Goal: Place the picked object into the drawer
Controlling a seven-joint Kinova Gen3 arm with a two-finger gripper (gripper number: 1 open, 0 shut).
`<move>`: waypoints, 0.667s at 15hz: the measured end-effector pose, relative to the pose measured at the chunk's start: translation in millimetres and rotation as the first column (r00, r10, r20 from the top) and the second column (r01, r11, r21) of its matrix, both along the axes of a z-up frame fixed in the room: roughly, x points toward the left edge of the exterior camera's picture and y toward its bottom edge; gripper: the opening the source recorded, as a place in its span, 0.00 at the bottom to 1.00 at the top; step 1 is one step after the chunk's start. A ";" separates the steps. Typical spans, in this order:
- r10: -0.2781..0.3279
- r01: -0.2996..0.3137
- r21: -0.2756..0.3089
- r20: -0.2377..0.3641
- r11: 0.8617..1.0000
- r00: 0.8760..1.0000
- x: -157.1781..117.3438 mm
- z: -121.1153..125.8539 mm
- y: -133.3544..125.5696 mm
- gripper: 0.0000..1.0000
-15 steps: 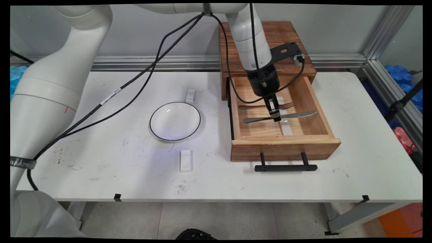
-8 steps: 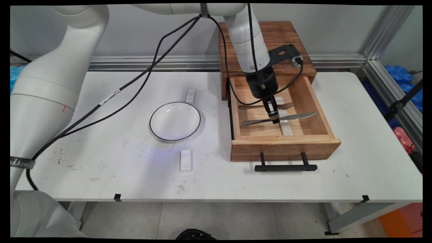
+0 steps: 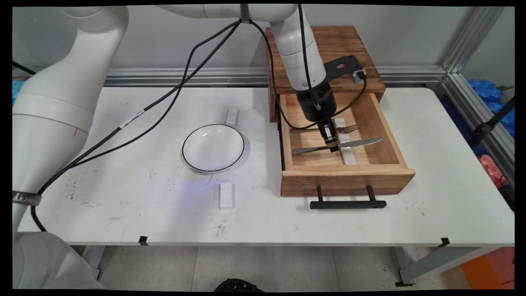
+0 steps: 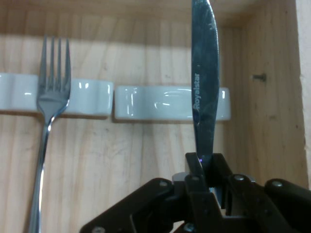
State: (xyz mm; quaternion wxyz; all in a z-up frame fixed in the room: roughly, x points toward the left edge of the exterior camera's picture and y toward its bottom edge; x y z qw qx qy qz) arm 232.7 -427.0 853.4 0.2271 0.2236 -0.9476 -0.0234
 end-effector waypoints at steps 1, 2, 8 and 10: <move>-0.001 0.001 0.000 -0.001 1.000 1.000 0.1 -0.9 1.0 0.00; -0.001 0.001 0.001 -0.002 1.000 1.000 0.1 -2.0 2.2 0.00; -0.007 0.007 -0.004 -0.004 1.000 1.000 1.2 -8.9 4.5 0.00; -0.010 0.010 -0.007 -0.004 1.000 1.000 1.9 -11.1 4.3 0.00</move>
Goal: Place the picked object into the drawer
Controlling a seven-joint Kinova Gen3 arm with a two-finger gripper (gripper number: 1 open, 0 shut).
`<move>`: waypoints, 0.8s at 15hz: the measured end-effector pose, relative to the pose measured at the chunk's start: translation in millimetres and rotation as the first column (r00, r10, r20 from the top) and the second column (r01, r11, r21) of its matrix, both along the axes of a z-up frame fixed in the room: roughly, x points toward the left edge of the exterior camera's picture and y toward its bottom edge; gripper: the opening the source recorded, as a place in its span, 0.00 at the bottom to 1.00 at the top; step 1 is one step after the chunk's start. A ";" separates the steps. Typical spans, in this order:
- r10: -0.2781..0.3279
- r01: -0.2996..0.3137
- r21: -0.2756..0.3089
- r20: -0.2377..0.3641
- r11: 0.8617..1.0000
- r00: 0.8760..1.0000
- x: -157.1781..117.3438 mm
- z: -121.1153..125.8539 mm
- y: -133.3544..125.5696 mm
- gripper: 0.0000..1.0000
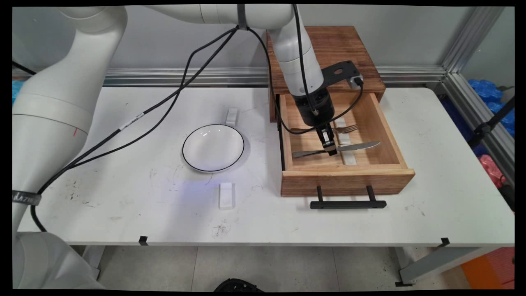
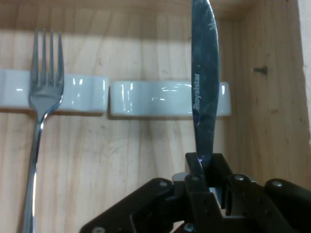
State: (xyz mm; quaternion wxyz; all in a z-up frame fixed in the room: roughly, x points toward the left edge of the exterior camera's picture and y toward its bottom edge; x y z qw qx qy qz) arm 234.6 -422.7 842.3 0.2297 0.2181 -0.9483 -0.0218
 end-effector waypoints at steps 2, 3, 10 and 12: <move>-0.004 0.004 -0.004 0.000 1.000 1.000 1.0 -3.3 -0.5 0.00; -0.005 0.005 -0.005 0.000 1.000 1.000 1.5 -4.9 -0.7 0.00; -0.014 0.014 -0.011 0.000 1.000 1.000 2.4 -11.9 -1.8 0.00; -0.017 0.017 -0.013 -0.001 1.000 1.000 2.2 -13.4 -2.3 0.00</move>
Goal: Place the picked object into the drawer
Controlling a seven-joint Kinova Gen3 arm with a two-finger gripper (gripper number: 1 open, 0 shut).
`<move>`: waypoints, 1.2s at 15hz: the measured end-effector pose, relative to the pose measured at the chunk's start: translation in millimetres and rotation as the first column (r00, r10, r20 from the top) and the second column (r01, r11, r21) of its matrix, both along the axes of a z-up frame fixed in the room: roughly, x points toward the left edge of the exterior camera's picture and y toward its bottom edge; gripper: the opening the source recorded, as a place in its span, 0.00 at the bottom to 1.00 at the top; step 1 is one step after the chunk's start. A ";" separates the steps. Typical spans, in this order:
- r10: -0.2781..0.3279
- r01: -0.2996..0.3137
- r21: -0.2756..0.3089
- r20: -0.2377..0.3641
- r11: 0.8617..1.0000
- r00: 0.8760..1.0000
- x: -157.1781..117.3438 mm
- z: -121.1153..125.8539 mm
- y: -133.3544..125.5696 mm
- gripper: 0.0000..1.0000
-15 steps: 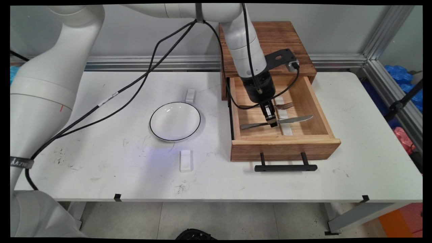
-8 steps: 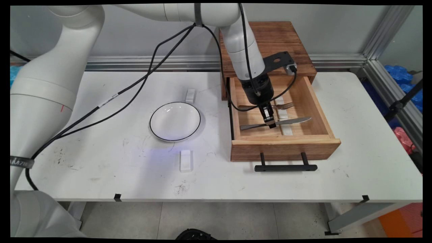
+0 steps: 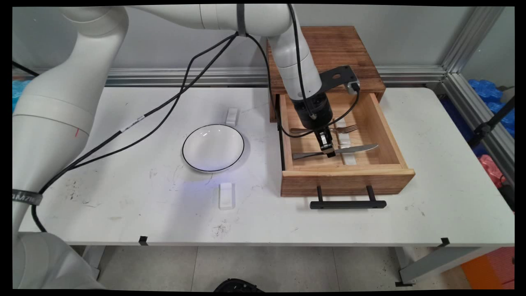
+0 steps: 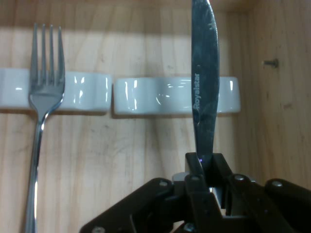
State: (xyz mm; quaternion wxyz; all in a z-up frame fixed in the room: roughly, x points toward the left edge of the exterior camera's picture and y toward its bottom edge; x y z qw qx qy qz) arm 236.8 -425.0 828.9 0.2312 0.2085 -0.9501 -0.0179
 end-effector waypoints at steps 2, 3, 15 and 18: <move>-0.004 0.004 -0.003 0.000 1.000 1.000 -0.3 -1.2 -0.4 0.00; -0.007 0.007 -0.005 0.000 1.000 1.000 -0.4 -1.9 -0.5 0.00; -0.022 0.021 -0.024 -0.006 0.999 1.000 -4.1 -10.7 -5.4 0.00; -0.022 0.022 -0.023 -0.007 0.999 1.000 -4.7 -13.9 -5.6 0.00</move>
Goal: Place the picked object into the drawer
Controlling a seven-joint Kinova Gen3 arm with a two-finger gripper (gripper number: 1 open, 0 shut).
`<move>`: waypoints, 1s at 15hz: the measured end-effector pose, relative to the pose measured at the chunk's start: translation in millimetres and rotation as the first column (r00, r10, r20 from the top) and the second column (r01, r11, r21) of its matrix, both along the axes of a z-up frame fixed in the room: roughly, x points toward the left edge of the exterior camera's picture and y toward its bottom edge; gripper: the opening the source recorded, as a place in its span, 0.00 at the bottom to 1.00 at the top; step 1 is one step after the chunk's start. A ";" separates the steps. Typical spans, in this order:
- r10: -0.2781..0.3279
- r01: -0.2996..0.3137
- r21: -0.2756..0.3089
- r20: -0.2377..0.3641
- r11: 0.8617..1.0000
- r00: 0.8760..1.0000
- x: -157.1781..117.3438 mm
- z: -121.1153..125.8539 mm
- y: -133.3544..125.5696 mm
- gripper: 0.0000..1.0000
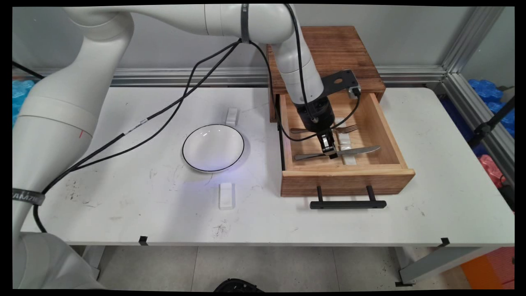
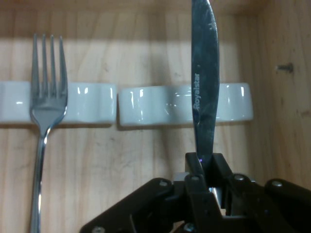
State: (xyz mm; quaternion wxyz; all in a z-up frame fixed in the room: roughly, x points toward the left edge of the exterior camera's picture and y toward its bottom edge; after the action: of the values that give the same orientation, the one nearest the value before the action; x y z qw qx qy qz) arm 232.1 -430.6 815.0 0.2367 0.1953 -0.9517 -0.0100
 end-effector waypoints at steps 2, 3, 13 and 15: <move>0.000 0.000 0.000 0.000 1.000 1.000 -0.2 -1.7 -0.1 0.00; 0.001 -0.001 -0.001 0.000 1.000 1.000 -0.3 -2.9 -0.2 0.00; -0.006 0.006 -0.011 -0.007 1.000 1.000 -2.1 -8.1 -3.4 0.00; -0.007 0.007 -0.011 -0.009 1.000 1.000 -2.3 -8.4 -3.2 1.00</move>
State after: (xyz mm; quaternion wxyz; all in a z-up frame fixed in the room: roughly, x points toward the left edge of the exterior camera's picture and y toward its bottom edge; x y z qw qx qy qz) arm 229.8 -433.8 806.6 0.2420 0.1905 -0.9514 -0.0064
